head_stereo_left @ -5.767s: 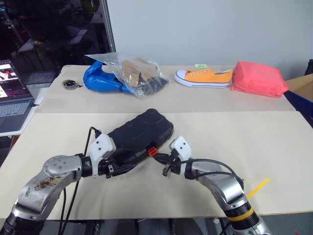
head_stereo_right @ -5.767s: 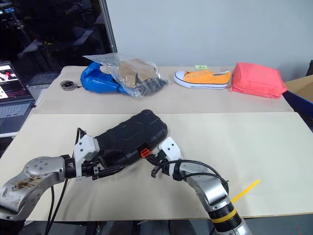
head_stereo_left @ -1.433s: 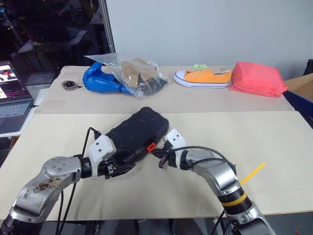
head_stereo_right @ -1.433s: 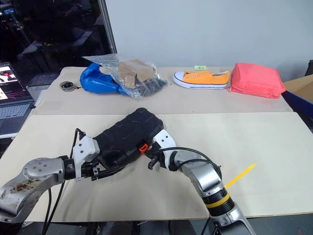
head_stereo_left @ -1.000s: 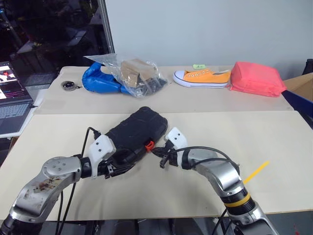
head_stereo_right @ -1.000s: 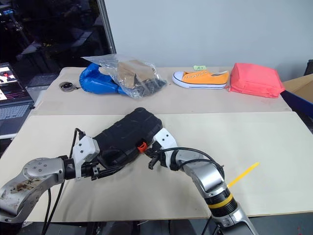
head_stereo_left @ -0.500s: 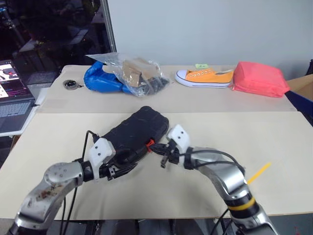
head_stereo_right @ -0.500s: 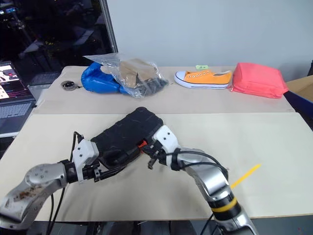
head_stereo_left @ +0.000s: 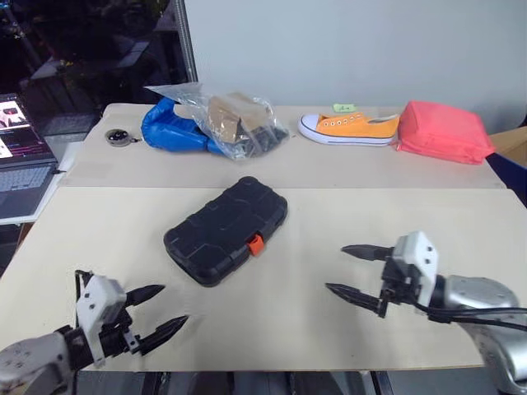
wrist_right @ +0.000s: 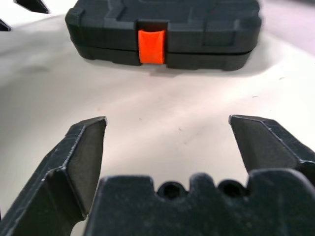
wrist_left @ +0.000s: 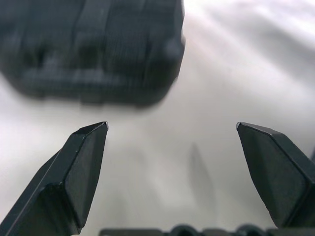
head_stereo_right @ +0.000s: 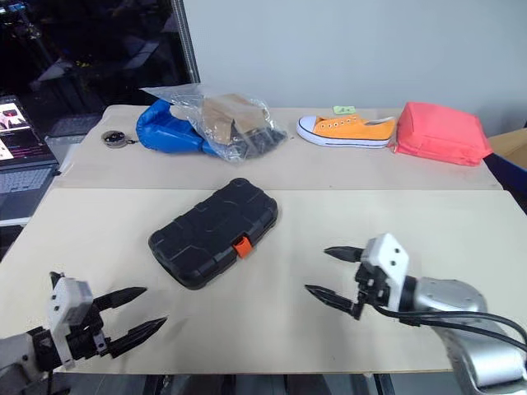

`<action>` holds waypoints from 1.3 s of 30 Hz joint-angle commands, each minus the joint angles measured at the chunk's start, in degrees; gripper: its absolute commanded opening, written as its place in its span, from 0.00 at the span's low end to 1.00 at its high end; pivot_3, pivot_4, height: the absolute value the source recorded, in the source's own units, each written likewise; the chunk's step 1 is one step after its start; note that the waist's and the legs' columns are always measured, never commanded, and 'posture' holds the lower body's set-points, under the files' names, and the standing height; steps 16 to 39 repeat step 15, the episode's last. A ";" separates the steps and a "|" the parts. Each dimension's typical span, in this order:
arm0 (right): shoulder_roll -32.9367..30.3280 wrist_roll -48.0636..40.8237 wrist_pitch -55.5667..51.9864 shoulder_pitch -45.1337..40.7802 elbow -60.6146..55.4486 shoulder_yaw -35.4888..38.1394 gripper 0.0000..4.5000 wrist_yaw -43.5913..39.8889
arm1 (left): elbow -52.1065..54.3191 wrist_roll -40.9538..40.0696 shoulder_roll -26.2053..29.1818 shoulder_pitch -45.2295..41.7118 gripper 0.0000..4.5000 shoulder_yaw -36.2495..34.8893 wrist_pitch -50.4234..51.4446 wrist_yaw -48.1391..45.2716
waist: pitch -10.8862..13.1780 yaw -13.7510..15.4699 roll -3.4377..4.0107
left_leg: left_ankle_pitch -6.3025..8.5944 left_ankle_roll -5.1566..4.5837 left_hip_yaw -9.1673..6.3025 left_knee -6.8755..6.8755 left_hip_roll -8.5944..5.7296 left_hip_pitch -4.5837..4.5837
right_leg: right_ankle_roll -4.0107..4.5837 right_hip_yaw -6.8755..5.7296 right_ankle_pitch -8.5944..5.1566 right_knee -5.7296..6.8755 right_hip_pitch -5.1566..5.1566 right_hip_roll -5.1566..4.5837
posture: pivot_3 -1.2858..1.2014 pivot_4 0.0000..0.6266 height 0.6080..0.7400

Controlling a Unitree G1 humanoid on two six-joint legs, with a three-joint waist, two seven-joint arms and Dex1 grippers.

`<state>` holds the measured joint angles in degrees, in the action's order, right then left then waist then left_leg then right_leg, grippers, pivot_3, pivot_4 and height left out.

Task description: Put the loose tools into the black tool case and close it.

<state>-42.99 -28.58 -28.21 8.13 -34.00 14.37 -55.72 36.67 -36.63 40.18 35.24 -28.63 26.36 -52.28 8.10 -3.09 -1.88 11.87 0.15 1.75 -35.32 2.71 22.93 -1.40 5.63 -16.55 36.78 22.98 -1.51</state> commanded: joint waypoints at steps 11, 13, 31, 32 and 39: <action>0.90 1.08 6.48 -1.57 4.66 0.33 0.99 0.83 | 3.44 -0.71 -1.43 -0.22 1.00 -1.27 -1.26 0.75 | 0.01 0.57 -0.04 | -0.03 -0.03 0.13 -0.01 0.07 -0.05 | 0.08 0.02 0.09 0.02 -0.03 0.12 | 0.52 0.24 1.00; 0.87 1.17 7.01 -0.99 5.03 0.17 0.99 0.54 | 3.77 -1.44 -1.37 -0.20 1.00 -1.54 -0.80 0.60 | -0.01 0.58 0.00 | -0.03 -0.02 0.13 -0.01 0.07 -0.02 | 0.28 0.02 0.18 0.03 -0.02 0.13 | 0.52 0.24 1.00; 0.51 1.55 8.22 -0.33 5.43 0.01 0.99 -0.13 | 4.64 -2.96 -0.59 -0.23 1.00 -2.00 0.24 -0.03 | -0.02 0.62 0.02 | -0.02 -0.02 0.14 0.00 0.03 0.05 | 0.38 0.02 0.23 0.04 0.00 0.11 | 0.52 0.24 1.00; 0.51 1.55 8.22 -0.33 5.43 0.01 0.99 -0.13 | 4.64 -2.96 -0.59 -0.23 1.00 -2.00 0.24 -0.03 | -0.02 0.62 0.02 | -0.02 -0.02 0.14 0.00 0.03 0.05 | 0.38 0.02 0.23 0.04 0.00 0.11 | 0.52 0.24 1.00; 0.51 1.55 8.22 -0.33 5.43 0.01 0.99 -0.13 | 4.64 -2.96 -0.59 -0.23 1.00 -2.00 0.24 -0.03 | -0.02 0.62 0.02 | -0.02 -0.02 0.14 0.00 0.03 0.05 | 0.38 0.02 0.23 0.04 0.00 0.11 | 0.52 0.24 1.00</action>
